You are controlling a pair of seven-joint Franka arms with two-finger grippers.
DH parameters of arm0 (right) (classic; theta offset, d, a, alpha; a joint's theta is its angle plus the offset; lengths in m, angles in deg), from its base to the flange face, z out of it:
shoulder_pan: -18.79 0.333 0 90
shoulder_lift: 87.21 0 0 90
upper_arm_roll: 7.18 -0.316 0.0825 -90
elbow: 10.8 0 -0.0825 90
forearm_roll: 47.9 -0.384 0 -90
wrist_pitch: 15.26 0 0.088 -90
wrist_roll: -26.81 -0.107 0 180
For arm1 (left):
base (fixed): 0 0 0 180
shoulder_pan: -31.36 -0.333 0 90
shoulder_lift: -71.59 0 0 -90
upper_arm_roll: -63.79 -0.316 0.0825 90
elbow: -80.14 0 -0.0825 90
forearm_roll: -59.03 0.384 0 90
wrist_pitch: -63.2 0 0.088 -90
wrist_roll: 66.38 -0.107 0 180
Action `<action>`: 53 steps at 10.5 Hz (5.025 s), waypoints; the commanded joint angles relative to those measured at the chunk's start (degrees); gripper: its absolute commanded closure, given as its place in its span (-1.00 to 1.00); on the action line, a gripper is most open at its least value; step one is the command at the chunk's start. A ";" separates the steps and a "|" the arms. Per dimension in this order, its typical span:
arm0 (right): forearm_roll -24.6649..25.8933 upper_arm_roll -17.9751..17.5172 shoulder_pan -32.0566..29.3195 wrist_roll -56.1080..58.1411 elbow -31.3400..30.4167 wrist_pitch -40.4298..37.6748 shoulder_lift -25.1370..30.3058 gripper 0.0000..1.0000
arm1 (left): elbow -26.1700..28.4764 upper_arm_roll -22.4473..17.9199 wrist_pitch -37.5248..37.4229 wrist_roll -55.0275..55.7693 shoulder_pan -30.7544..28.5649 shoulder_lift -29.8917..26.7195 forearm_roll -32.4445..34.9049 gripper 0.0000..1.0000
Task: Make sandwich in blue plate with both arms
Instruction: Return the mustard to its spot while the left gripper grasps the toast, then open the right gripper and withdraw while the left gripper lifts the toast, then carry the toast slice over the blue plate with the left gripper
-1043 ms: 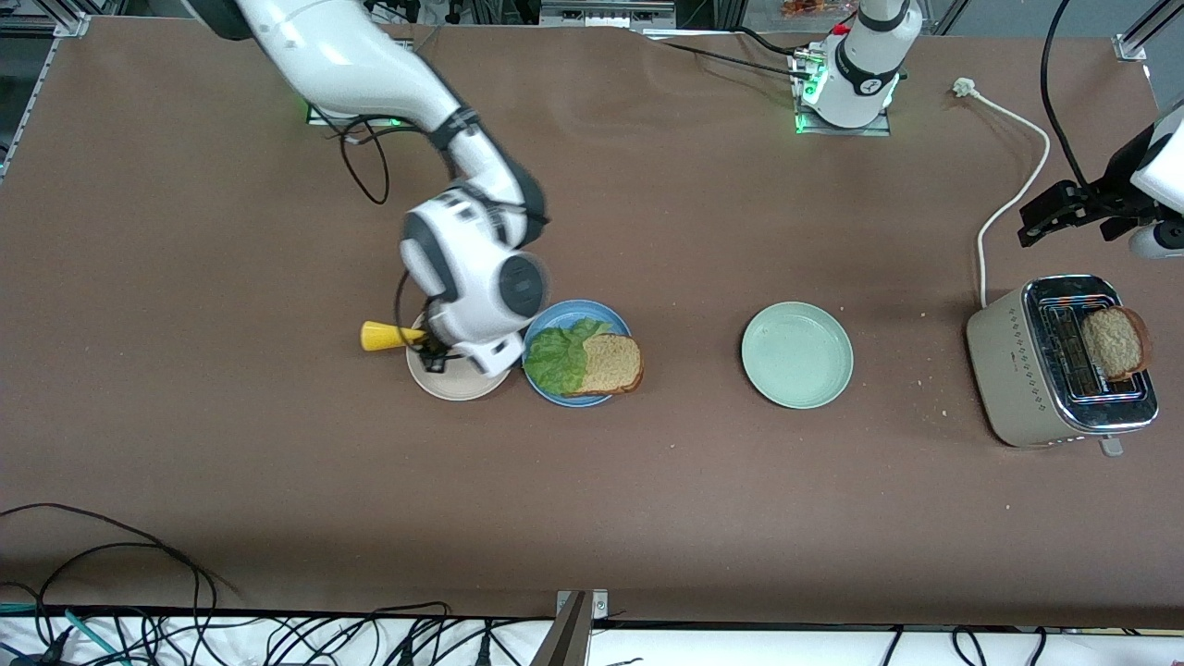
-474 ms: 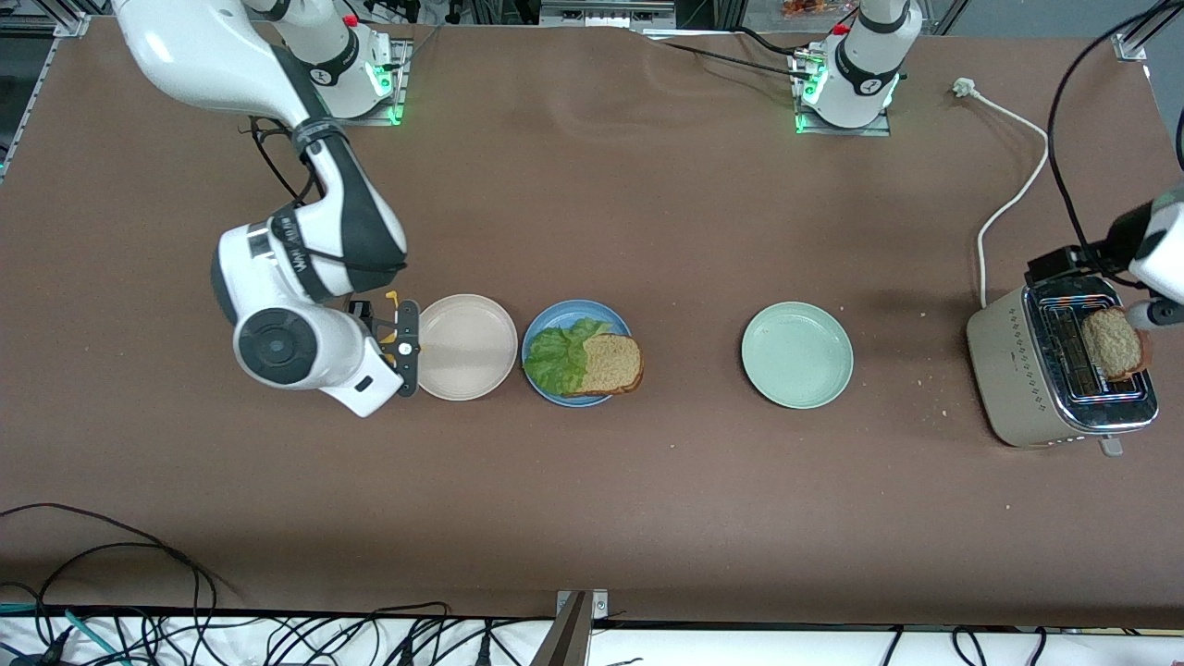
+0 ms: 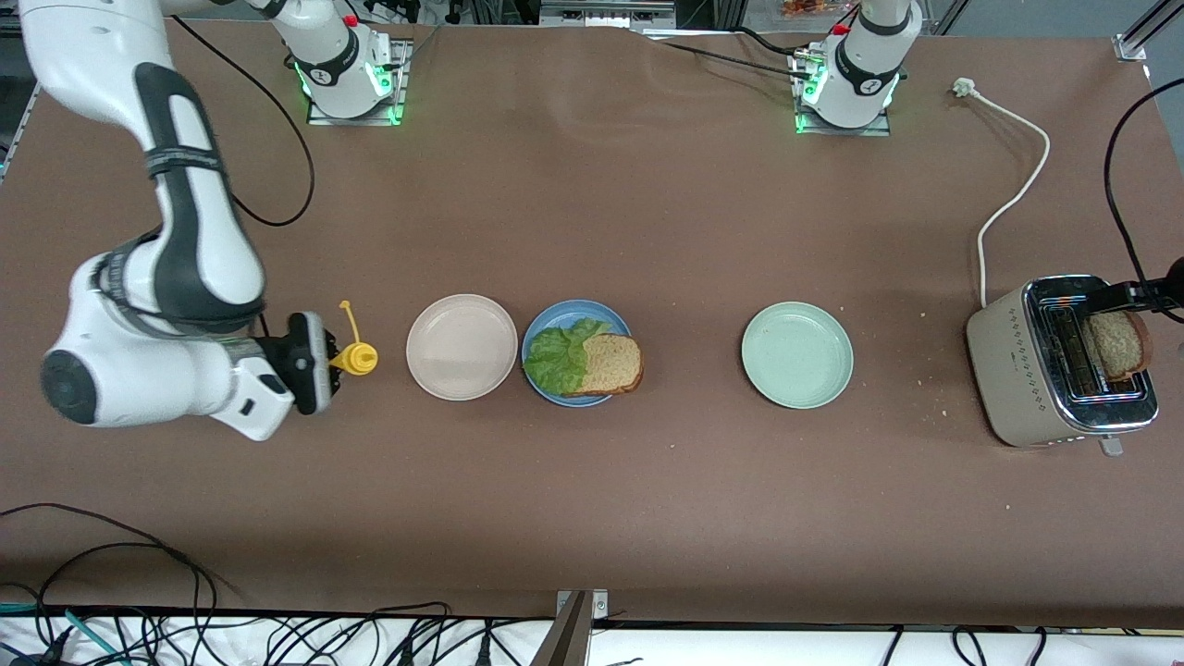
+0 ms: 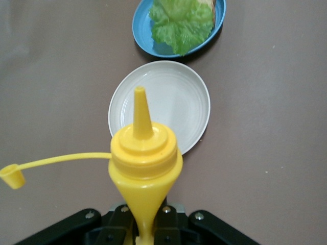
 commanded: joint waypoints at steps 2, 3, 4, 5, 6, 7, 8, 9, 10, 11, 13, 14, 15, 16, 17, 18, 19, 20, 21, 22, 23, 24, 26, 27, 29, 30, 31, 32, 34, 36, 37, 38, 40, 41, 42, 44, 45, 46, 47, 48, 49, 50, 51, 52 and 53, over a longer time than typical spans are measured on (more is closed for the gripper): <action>-11.30 -0.99 -5.87 21.38 -5.15 -0.29 -0.46 0.75 | -4.58 0.47 1.22 -9.86 -6.19 7.03 0.30 -1.00; -14.80 -0.99 -7.01 27.00 -7.69 -0.29 -0.64 0.76 | -4.58 0.47 1.93 -9.95 -6.36 7.74 1.17 -1.00; -18.05 -0.99 -8.41 32.54 -10.15 -0.38 -1.25 0.76 | -4.58 0.47 2.02 -9.95 -6.45 8.44 2.31 -1.00; -20.70 -0.99 -10.25 37.55 -13.22 -0.38 -1.87 0.76 | -4.58 0.47 2.02 -9.95 -6.89 8.79 2.32 -1.00; -23.07 -0.99 -11.49 42.30 -15.69 -0.38 -2.83 0.76 | -4.66 0.47 2.11 -9.95 -6.89 9.06 2.32 -0.95; -25.45 -0.99 -12.72 47.31 -17.54 -0.47 -4.06 0.77 | -4.66 0.47 2.11 -9.95 -6.89 9.32 2.32 -0.77; -26.51 -0.99 -13.78 49.18 -18.17 -2.03 -5.29 0.77 | -4.66 0.47 2.11 -9.95 -7.07 9.33 2.32 -0.47; -26.79 -0.99 -14.48 49.90 -18.09 -2.92 -6.43 0.76 | -4.66 0.47 2.11 -9.95 -7.16 9.41 2.32 -0.08; -26.88 -0.99 -15.19 51.13 -18.09 -3.10 -7.75 0.76 | -4.66 0.47 2.11 -10.04 -7.42 9.59 2.32 0.09; -27.66 -0.99 -15.37 52.01 -18.09 -3.19 -8.55 0.76 | -4.75 0.47 2.11 -10.04 -7.68 9.85 2.32 0.22; -28.46 -0.99 -15.63 51.93 -18.00 -4.07 -8.73 0.69 | -4.75 0.47 2.11 -10.04 -7.60 9.94 2.32 0.56; -28.55 -0.99 -16.15 51.32 -18.00 -4.07 -8.64 0.14 | -4.75 0.47 2.11 -9.95 -7.68 9.94 2.32 0.70; -28.55 -0.99 -16.42 51.23 -17.91 -4.16 -8.64 -0.84 | -4.75 0.47 2.11 -9.95 -7.60 9.94 2.32 0.85; -28.55 -0.99 -16.60 51.05 -17.82 -4.94 -8.64 -1.00 | -4.84 0.47 2.11 -9.95 -7.60 9.85 2.32 1.00; -28.63 -0.99 -16.95 50.79 -17.74 -5.30 -8.64 -1.00 | -5.54 0.56 1.93 -10.04 -7.68 9.50 2.41 1.00; -28.72 -0.90 -17.30 49.92 -17.30 -5.39 -8.55 -1.00 | -7.46 0.65 1.32 -9.95 -7.77 9.24 2.50 1.00; -28.72 -0.73 -17.39 49.56 -16.95 -5.39 -8.64 -1.00 | -8.70 0.82 0.01 -9.87 -7.69 8.45 2.58 1.00; -28.46 -0.38 -17.39 49.38 -16.94 -5.39 -8.64 -1.00 | -9.93 1.00 -2.61 -9.78 -7.51 6.97 2.50 1.00; -28.02 1.10 -17.56 47.73 -16.60 -5.30 -8.64 -1.00 | -11.16 1.18 -5.16 -9.78 -7.33 5.65 2.41 1.00; -26.98 2.51 -17.57 44.58 -15.98 -5.30 -8.47 -1.00 | -12.39 1.70 -7.88 -9.86 -7.33 4.59 2.32 1.00; -26.44 4.35 -17.65 40.80 -15.37 -5.30 -8.47 -1.00 | -14.14 1.79 -10.35 -10.56 -6.98 3.27 2.23 1.00; -25.57 5.94 -17.57 36.24 -14.06 -5.13 -8.47 -1.00 | -16.59 1.79 -12.20 -13.18 -6.98 2.74 1.71 1.00; -21.97 6.56 -17.65 28.06 -10.54 -4.42 -8.55 -1.00 | -18.98 3.63 -14.41 -13.82 -6.98 2.47 1.62 1.00; -21.69 7.70 -17.48 23.15 -8.79 -4.42 -8.47 -1.00 | -18.99 4.86 -14.41 -13.82 -6.89 2.47 1.53 1.00; -18.89 8.15 -17.39 11.12 -5.45 -4.86 -8.20 -1.00 | -18.99 7.76 -14.33 -13.21 -6.81 2.73 1.44 1.00; -16.09 8.15 -17.13 4.45 -3.08 -5.12 -7.68 -1.00 | -18.99 7.86 -14.33 -12.60 -6.02 2.82 1.35 1.00; -12.59 7.71 -17.04 -2.15 -1.67 -5.30 -7.15 -1.00 | -18.99 7.86 -14.33 -11.20 -4.54 3.00 1.35 1.00; -11.77 7.88 -16.95 -7.08 -1.30 -5.39 -5.58 -1.00 | -18.99 7.86 -14.33 -9.27 -2.95 3.17 1.35 1.00; -6.42 7.36 -15.90 -15.97 -1.21 -8.53 -1.80 -1.00 | -17.60 7.60 -13.98 -5.49 1.70 4.31 -3.01 1.00; -5.35 7.45 -15.81 -22.57 -1.21 -11.78 2.07 -1.00 | -14.69 7.68 -14.06 2.22 6.53 4.75 -9.50 1.00; -3.86 7.79 -14.59 -26.08 -1.39 -13.80 4.60 -1.00 | -14.34 7.68 -13.98 6.61 9.60 5.80 -12.94 1.00; 0.68 7.80 -12.84 -31.60 -1.91 -14.00 7.85 -1.00 | -14.33 7.68 -13.71 10.57 13.02 7.46 -16.97 1.00; 5.28 6.57 -11.68 -40.93 -5.32 -14.70 13.83 -1.00 | -14.07 7.59 -10.48 12.63 16.47 11.59 -32.40 1.00; 7.90 6.48 -10.37 -46.37 -7.08 -14.36 16.21 -1.00 | -12.68 7.42 -8.37 12.63 18.83 13.44 -38.92 1.00; 11.15 6.13 -9.23 -53.38 -8.49 -14.61 18.49 -1.00 | -12.23 7.33 -6.44 12.72 20.95 15.63 -44.73 1.00; 16.69 4.55 -7.12 -68.15 -12.96 -14.70 24.37 -1.00 | -12.05 6.02 -0.65 14.82 28.05 20.81 -54.85 1.00; 20.02 4.02 -5.71 -75.35 -16.03 -14.70 27.19 -1.00 | -12.57 4.53 2.86 16.83 32.79 22.93 -59.59 1.00; 20.75 4.02 -3.79 -84.21 -18.76 -14.88 29.92 -1.00 | -12.84 2.95 5.68 19.12 37.18 24.34 -63.21 1.00; 20.67 4.02 -3.24 -92.22 -21.92 -14.79 33.51 -1.00 | -12.93 2.67 7.89 19.57 39.49 25.31 -65.42 1.00; 19.80 4.45 -3.15 -94.91 -26.30 -13.23 37.72 -1.00 | -13.01 2.67 9.48 19.58 40.64 26.19 -66.40 1.00; 17.27 7.59 -3.15 -94.68 -28.70 -9.82 40.46 -1.00 | -13.28 2.67 11.06 19.32 41.53 26.81 -66.50 1.00; 15.24 9.80 -3.06 -94.33 -28.98 -7.78 41.19 -1.00 | -13.45 2.67 11.51 18.62 41.62 27.51 -66.41 1.00; 13.40 10.95 -3.06 -93.54 -28.20 -4.45 41.45 -1.00 | -13.45 2.67 11.60 18.61 41.71 28.21 -66.32 1.00; 13.20 11.22 -2.63 -93.44 -27.50 -3.12 41.89 -1.00 | -13.45 2.67 11.60 18.44 41.71 28.74 -65.89 1.00; 13.90 11.22 -2.45 -94.31 -27.32 -3.02 42.16 -1.00 | -13.45 2.58 11.60 18.26 41.54 29.62 -65.80 1.00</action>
